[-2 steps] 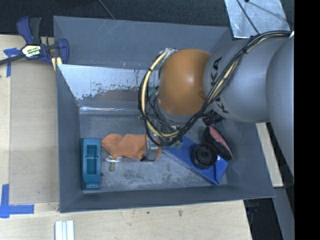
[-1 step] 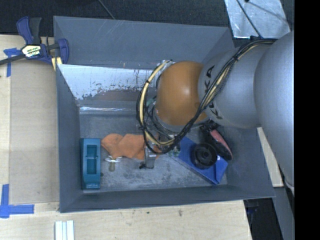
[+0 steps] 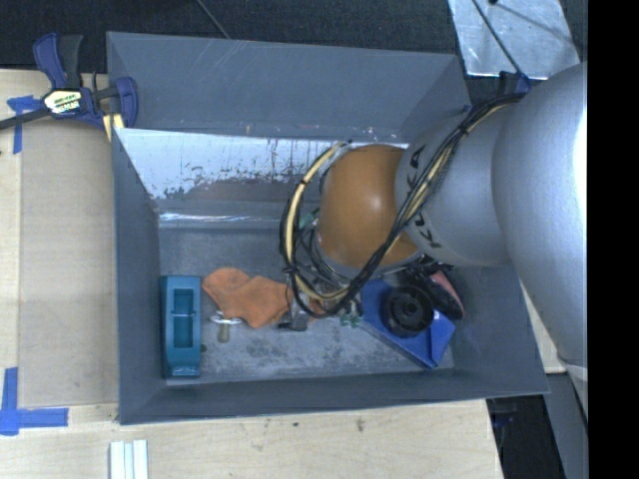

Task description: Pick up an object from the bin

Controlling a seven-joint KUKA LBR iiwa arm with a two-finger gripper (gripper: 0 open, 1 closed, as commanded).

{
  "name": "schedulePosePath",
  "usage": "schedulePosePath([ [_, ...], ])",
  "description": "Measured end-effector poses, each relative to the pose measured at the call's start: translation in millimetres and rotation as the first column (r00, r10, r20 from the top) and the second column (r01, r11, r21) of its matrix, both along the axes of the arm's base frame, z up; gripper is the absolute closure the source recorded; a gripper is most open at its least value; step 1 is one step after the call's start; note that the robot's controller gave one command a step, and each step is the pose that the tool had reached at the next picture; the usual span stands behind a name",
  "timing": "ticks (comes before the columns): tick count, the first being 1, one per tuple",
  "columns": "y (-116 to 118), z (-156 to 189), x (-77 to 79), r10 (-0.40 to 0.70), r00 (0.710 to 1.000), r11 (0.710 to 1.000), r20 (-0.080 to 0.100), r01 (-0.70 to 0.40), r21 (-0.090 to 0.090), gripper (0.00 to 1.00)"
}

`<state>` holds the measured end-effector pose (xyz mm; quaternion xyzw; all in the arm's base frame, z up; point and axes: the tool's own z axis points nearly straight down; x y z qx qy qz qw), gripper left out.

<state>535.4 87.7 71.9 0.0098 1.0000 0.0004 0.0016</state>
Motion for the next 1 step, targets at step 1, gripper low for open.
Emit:
schedulePosePath([
  [1, 0.0, 0.0, 0.0, 0.0, 1.0, 1.0, 0.0, 0.0, 0.0, 1.0],
])
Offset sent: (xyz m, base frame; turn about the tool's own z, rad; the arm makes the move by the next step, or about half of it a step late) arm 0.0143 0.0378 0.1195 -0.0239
